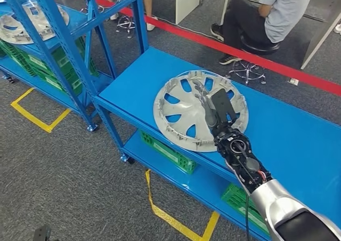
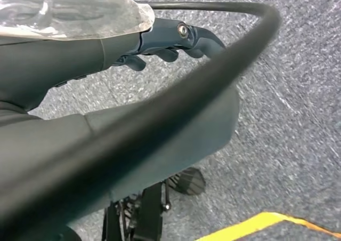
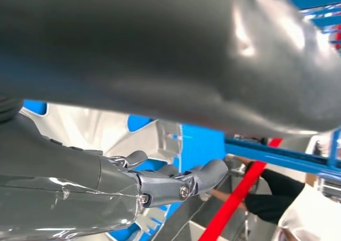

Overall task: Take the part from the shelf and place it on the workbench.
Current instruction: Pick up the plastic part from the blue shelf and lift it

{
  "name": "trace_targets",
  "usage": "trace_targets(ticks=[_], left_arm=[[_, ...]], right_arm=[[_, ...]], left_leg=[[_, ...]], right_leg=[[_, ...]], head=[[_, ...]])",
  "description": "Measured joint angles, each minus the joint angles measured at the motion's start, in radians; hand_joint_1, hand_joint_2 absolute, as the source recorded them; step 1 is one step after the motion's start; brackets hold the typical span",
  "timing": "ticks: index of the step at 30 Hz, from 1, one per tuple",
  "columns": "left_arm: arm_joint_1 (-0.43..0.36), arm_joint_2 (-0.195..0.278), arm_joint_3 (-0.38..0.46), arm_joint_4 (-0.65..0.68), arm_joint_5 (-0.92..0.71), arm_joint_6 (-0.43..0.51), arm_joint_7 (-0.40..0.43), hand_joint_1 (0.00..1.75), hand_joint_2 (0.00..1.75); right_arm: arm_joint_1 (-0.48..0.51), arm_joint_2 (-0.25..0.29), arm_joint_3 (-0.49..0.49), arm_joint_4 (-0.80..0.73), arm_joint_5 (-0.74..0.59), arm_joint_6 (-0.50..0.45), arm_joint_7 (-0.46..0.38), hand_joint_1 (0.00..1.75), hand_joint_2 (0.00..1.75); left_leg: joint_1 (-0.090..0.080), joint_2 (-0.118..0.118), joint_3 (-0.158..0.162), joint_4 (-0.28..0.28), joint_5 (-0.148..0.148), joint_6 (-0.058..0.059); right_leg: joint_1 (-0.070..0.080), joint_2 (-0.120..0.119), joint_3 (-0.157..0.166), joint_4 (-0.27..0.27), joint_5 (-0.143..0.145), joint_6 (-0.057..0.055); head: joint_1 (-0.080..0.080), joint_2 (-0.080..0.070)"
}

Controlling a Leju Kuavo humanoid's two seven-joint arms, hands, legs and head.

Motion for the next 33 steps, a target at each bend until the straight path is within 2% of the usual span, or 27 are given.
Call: trace_targets(ticks=[1,2,4,5,6,7,11,17,24,33], left_arm=[[0.001,-0.001,0.0,0.0,0.0,0.0,0.0,0.0,0.0],[0.001,-0.002,0.0,0.0,-0.001,-0.001,0.0,0.0,0.0],[0.002,-0.004,0.0,0.0,-0.002,-0.002,0.0,0.0,0.0],[0.001,-0.005,0.0,0.0,-0.003,-0.002,0.0,0.0,0.0],[0.001,-0.006,0.0,0.0,-0.003,-0.002,0.0,0.0,0.0],[0.001,-0.006,0.0,0.0,-0.003,-0.003,0.0,0.0,0.0],[0.004,-0.008,0.0,0.0,-0.003,-0.003,0.0,0.0,0.0],[0.004,-0.006,0.0,0.0,-0.001,-0.002,0.0,0.0,0.0],[0.005,-0.005,0.0,0.0,0.0,-0.005,0.001,0.0,0.0],[0.005,-0.004,0.0,0.0,0.0,-0.01,0.001,0.0,0.0]], right_arm=[[0.004,0.0,0.0,0.001,0.01,-0.005,0.006,0.0,1.31],[0.006,0.0,0.001,0.001,0.021,-0.012,0.013,0.0,1.75],[0.008,0.0,0.002,0.001,0.05,-0.027,0.031,0.0,1.75],[0.008,0.0,0.002,0.001,0.066,-0.033,0.04,0.0,1.75],[0.008,0.0,0.003,-0.001,0.08,-0.037,0.049,0.0,1.75],[0.01,0.0,0.003,-0.002,0.092,-0.039,0.057,0.0,1.75],[0.023,-0.001,0.006,-0.014,0.142,-0.041,0.093,0.0,1.75],[0.053,-0.007,0.019,-0.066,0.295,-0.062,0.218,0.0,1.75],[0.118,-0.027,0.04,-0.158,0.493,-0.012,0.381,0.0,1.75],[0.175,-0.059,0.071,-0.25,0.541,0.034,0.441,0.0,1.75]], left_leg=[[-0.002,-0.001,0.007,0.0,-0.005,0.001],[-0.003,-0.003,0.015,0.0,-0.01,0.001],[-0.005,-0.006,0.031,0.0,-0.02,-0.001],[-0.007,-0.007,0.037,0.001,-0.025,-0.003],[-0.007,-0.008,0.038,0.001,-0.027,-0.006],[-0.008,-0.008,0.036,0.003,-0.029,-0.009],[-0.007,-0.007,0.033,0.005,-0.03,-0.01],[-0.007,-0.006,0.04,-0.003,-0.031,-0.014],[-0.007,-0.006,0.042,-0.006,-0.033,-0.019],[-0.007,-0.006,0.042,-0.006,-0.034,-0.02]], right_leg=[[0.0,0.0,-0.024,0.02,0.012,-0.001],[0.001,0.0,-0.028,-0.004,0.046,-0.004],[0.006,0.001,0.012,-0.143,0.147,-0.017],[0.009,0.001,0.036,-0.212,0.184,-0.026],[0.013,0.002,0.054,-0.258,0.207,-0.033],[0.014,0.003,0.062,-0.282,0.215,-0.036],[0.015,0.006,0.065,-0.288,0.217,-0.031],[0.016,0.006,0.068,-0.288,0.212,-0.038],[0.016,0.006,0.069,-0.288,0.21,-0.041],[0.014,0.006,0.069,-0.289,0.21,-0.041]], head=[[0.004,0.0],[0.009,0.0],[0.018,0.0],[0.02,0.0],[0.022,0.0],[0.022,0.0],[0.016,0.0],[0.009,0.0],[0.006,0.0],[0.006,0.0]])
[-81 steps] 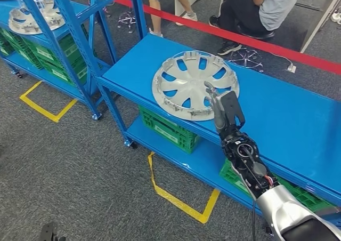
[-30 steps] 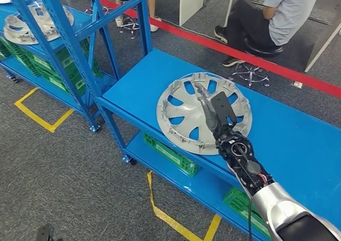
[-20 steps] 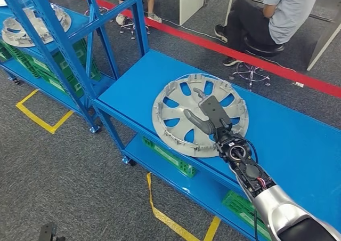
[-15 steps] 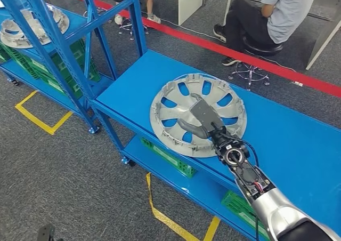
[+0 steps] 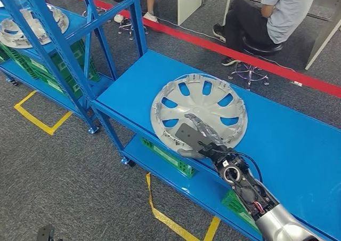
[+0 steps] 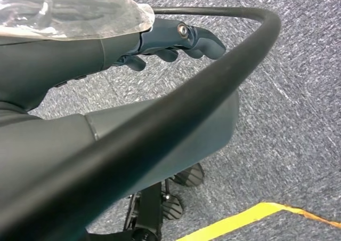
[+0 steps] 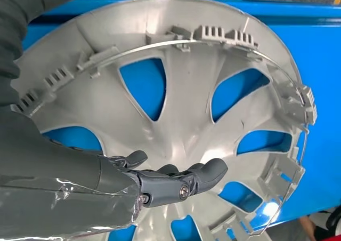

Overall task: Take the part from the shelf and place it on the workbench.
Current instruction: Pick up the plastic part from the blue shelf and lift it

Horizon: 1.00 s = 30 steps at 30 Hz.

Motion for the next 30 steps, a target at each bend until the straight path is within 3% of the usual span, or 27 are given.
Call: trace_targets(ticks=[19,30], left_arm=[[0.0,0.0,0.0,0.0,-0.004,-0.013,0.0,0.0,0.0],[-0.004,0.0,0.0,0.0,-0.018,-0.02,0.004,0.0,0.0]], right_arm=[[0.011,-0.053,0.03,-0.043,-0.026,0.031,0.061,0.0,1.75],[-0.017,-0.097,0.034,-0.019,-0.047,0.101,0.103,0.0,1.75]], left_leg=[[-0.002,0.0,0.0,0.0,0.0,0.0],[-0.002,0.0,0.0,0.0,0.0,0.0]], right_leg=[[0.0,0.0,0.0,0.0,0.0,0.0],[0.0,0.0,0.0,0.0,0.0,0.0]], head=[[-0.002,0.0],[-0.001,0.0]])
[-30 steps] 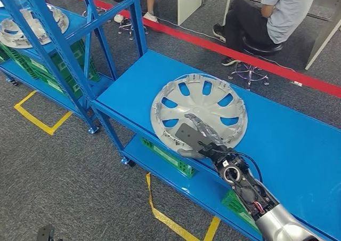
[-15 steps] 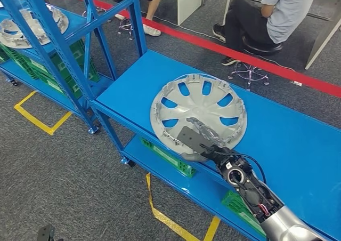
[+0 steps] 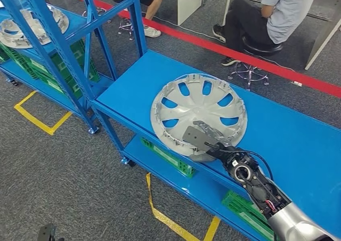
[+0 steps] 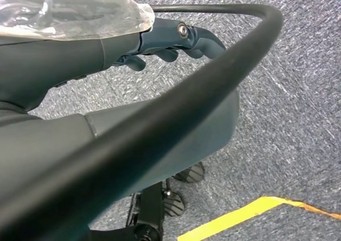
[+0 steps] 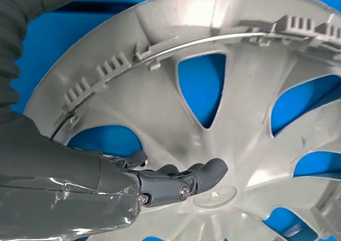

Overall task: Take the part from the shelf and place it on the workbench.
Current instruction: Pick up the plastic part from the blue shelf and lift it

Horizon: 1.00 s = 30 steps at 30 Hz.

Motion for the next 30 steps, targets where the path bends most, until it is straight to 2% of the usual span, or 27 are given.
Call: trace_targets(ticks=[30], left_arm=[[-0.012,-0.002,0.0,0.0,-0.005,0.002,0.018,0.0,0.0]], right_arm=[[-0.084,-0.031,0.031,0.127,-0.045,0.051,-0.015,0.0,1.75]], left_leg=[[0.0,0.0,0.002,0.0,0.0,0.0]], right_leg=[[0.0,0.0,0.002,0.0,0.0,0.0]], head=[[0.0,0.0]])
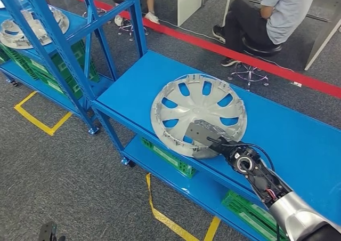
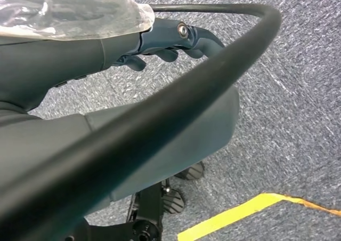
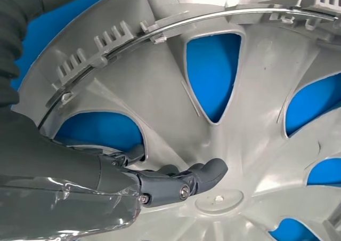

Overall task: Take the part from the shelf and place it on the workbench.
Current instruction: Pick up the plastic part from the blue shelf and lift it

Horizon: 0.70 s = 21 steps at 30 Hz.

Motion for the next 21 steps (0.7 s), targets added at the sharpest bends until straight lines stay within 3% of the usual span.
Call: trace_targets(ticks=[12,21], left_arm=[[0.003,-0.001,0.0,0.0,0.014,0.0,-0.006,0.0,0.0],[0.011,0.0,0.0,0.0,0.027,0.0,-0.025,0.0,0.0]], right_arm=[[-0.062,-0.014,0.033,0.024,0.033,0.034,-0.012,0.0,1.75],[-0.065,-0.023,0.008,-0.023,-0.033,-0.158,-0.125,0.0,1.75]], left_leg=[[-0.001,0.0,0.001,0.0,0.0,0.0],[0.0,0.0,0.0,0.0,0.0,0.0]], right_leg=[[0.0,0.0,0.001,0.0,0.001,0.0],[0.0,0.0,0.0,0.0,0.0,0.0]], head=[[0.0,0.0],[0.0,0.0]])
